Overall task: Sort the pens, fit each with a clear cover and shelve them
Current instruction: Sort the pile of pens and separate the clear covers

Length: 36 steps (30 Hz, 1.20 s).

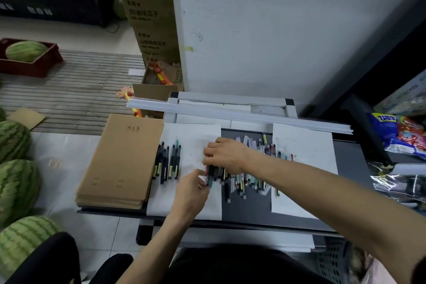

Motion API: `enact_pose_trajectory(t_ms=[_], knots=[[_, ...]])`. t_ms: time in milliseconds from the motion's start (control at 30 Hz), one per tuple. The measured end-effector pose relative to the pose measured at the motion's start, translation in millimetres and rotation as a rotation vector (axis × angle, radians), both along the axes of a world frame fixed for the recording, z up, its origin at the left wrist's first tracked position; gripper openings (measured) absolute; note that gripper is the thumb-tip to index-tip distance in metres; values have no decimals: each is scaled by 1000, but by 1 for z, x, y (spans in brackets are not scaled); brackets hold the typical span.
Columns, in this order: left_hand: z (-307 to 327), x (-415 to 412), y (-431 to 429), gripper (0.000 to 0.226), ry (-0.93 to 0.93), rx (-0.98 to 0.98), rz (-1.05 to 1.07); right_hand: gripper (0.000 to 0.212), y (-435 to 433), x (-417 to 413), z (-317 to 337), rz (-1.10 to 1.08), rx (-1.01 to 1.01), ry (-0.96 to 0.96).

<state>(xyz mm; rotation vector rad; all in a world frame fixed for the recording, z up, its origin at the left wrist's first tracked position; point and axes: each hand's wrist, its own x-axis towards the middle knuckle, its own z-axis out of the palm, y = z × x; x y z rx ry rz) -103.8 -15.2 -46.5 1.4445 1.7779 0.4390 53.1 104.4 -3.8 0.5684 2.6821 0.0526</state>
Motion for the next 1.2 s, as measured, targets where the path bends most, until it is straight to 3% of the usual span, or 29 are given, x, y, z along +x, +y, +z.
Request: enact_pose_trajectory(t_ms=[467, 1200], knots=[[-7, -5, 3, 30, -77, -20, 57, 32, 9, -19, 0, 23, -24, -10], [-4, -22, -10, 31, -107, -50, 201, 33, 15, -25, -11, 177, -40, -109]])
